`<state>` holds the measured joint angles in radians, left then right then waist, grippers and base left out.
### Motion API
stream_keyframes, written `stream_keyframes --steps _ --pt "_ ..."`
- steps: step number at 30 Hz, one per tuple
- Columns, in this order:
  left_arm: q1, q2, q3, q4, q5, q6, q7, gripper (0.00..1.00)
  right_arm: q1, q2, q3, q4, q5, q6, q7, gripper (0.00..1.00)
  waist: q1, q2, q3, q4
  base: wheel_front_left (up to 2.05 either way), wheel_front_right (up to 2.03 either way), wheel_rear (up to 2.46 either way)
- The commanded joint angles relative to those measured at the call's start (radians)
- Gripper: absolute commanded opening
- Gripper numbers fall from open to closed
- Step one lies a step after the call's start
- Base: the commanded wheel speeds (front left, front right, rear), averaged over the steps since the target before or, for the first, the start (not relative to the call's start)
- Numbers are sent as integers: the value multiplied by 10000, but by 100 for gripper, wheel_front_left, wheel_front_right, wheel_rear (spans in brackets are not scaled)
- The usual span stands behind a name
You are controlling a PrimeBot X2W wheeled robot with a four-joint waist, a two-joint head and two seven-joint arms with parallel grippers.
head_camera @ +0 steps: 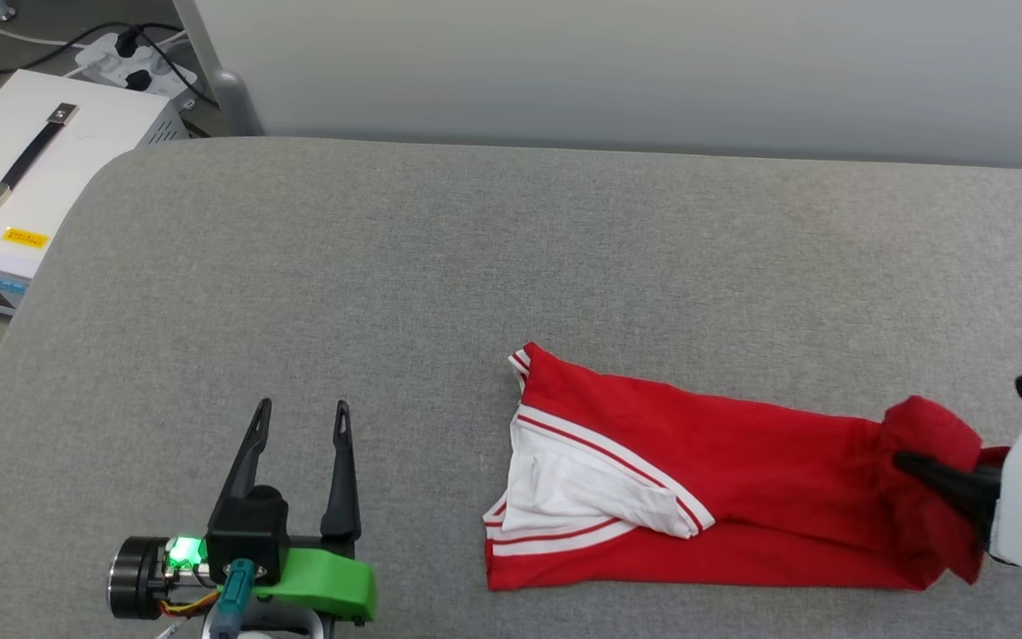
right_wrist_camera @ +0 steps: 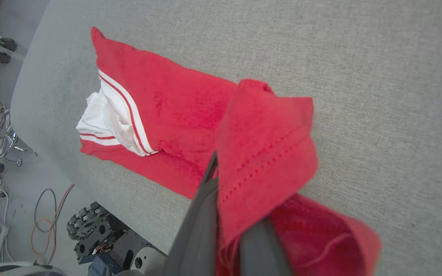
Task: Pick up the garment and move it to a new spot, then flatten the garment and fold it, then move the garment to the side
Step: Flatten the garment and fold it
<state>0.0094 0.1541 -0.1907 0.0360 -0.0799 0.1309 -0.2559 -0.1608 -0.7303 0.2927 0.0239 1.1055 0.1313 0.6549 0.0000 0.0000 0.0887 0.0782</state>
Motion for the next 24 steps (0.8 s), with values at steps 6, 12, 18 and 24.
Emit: stream_keyframes --steps 6,12,18,24 --pt "-226 -237 65 68 191 -165 -59 100 -1315 906 1024 -318 -674 -6 888 0 0 0 347 266 0 0 0" --pt "-534 -391 88 129 288 -280 -59 100 -2786 1838 2349 447 -1486 -6 1078 0 0 0 720 498 0 0 0" --pt "-792 -531 113 171 356 -334 -59 100 -4064 2745 3530 1724 -1953 -6 806 0 0 0 1004 667 0 0 0" --pt "-1002 -653 90 237 401 -391 -59 100 -4911 3427 4692 3071 -2377 -6 371 0 0 0 1275 784 0 0 0"
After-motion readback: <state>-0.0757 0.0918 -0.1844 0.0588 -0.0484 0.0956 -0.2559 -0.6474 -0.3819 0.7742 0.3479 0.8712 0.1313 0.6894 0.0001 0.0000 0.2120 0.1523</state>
